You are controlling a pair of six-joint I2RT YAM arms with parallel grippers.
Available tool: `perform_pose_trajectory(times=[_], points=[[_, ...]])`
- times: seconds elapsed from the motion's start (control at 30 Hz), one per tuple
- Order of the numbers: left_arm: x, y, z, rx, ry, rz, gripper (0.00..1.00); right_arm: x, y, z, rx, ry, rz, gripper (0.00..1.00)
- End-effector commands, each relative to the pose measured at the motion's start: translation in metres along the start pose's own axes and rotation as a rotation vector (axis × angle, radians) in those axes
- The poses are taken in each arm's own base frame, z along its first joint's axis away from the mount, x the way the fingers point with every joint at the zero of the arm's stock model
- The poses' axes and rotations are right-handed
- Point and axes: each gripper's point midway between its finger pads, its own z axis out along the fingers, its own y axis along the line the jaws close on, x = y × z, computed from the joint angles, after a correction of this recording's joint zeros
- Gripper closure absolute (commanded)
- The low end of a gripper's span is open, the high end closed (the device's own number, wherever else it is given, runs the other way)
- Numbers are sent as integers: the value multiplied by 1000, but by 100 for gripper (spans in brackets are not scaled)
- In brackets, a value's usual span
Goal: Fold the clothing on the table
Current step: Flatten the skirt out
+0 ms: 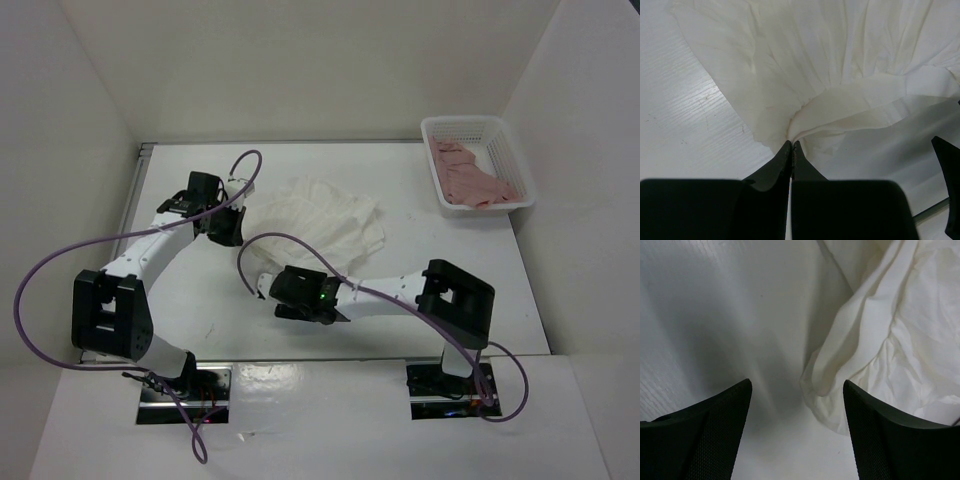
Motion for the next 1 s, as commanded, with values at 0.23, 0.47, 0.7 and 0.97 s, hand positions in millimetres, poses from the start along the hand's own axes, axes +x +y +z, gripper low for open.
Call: perform_pose_trajectory(times=[0.23,0.47,0.7,0.97], points=[[-9,-1,-2,20,-28,28,100,4,-4,27,128,26,-59,23],[-9,-1,-2,20,-28,38,100,7,-15,32,189,39,-53,33],[-9,-1,-2,20,-28,38,100,14,-27,32,208,61,-33,55],[-9,-1,-2,20,-28,38,100,15,-48,23,234,58,18,91]])
